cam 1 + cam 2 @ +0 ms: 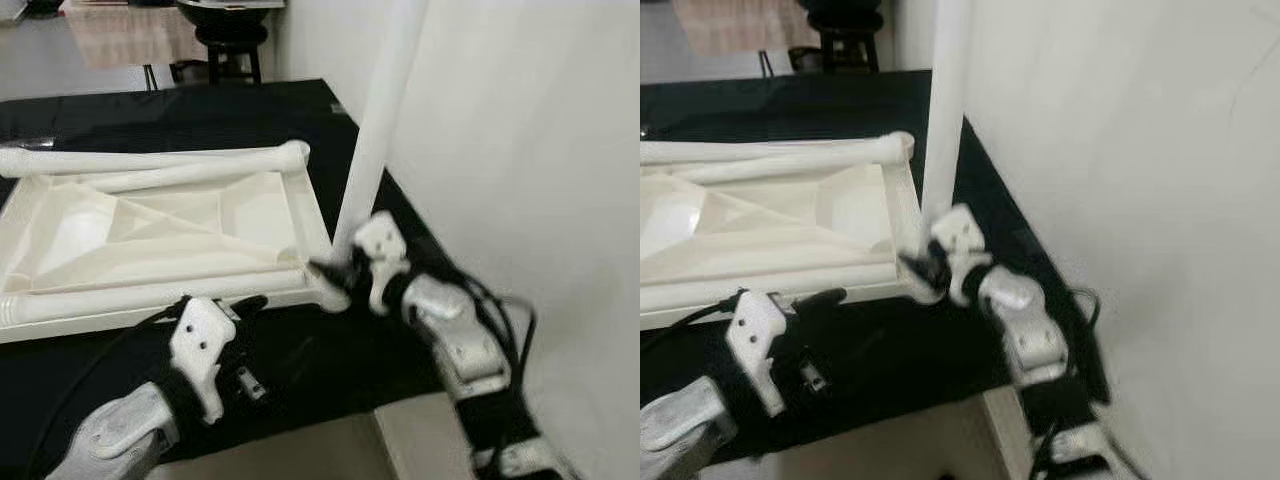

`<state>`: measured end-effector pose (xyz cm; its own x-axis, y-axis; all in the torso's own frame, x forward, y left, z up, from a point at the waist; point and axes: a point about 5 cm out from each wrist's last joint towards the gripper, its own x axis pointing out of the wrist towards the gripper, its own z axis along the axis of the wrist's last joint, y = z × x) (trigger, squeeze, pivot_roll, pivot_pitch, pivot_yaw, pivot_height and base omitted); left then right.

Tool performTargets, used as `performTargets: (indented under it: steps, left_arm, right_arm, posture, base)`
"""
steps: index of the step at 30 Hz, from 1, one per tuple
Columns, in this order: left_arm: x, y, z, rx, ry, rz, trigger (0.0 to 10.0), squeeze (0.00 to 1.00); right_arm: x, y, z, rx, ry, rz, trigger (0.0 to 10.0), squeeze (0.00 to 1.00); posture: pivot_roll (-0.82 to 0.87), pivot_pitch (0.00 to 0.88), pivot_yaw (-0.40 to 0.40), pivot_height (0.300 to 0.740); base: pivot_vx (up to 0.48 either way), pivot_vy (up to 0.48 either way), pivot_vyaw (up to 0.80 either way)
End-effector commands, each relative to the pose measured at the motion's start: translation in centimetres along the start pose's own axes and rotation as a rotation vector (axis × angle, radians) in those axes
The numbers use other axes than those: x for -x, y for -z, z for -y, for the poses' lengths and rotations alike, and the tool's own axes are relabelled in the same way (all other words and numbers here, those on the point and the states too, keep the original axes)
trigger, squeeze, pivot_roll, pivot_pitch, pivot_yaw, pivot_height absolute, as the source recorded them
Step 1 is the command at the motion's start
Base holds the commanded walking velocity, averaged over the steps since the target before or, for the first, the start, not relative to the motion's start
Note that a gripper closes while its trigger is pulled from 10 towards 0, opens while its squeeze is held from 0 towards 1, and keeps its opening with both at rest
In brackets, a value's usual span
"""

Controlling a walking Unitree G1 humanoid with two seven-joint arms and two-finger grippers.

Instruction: Building children table

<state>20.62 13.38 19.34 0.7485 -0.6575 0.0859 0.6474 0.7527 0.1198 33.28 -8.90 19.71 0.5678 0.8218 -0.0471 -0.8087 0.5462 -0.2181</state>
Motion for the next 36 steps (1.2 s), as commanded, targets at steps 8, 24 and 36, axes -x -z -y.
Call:
performTargets:
  steps: [8, 24, 36]
  left_arm:
    - [-0.3, 0.3, 0.4, 0.011, 0.011, 0.001, 10.0, 0.00]
    - [-0.4, 0.4, 0.4, 0.006, 0.008, 0.000, 10.0, 0.00]
    - [-0.2, 0.5, 0.4, 0.005, 0.010, -0.005, 10.0, 0.00]
  right_arm:
    - [0.4, -1.2, 2.2, 0.128, -0.296, 0.005, 10.0, 0.00]
    - [-0.1, -1.5, 3.7, 0.053, -0.472, 0.027, 0.0, 0.00]
    - [-0.7, 3.3, 3.0, -0.015, 0.051, -0.107, 0.0, 0.00]
  posture:
    - [0.11, 0.197, -0.108, 0.740]
    - [0.11, 0.180, -0.111, 0.740]
    - [0.09, 0.197, -0.105, 0.740]
  base:
    - [0.000, 0.000, 0.00]
    - [0.000, 0.000, 0.00]
    - [0.000, 0.000, 0.00]
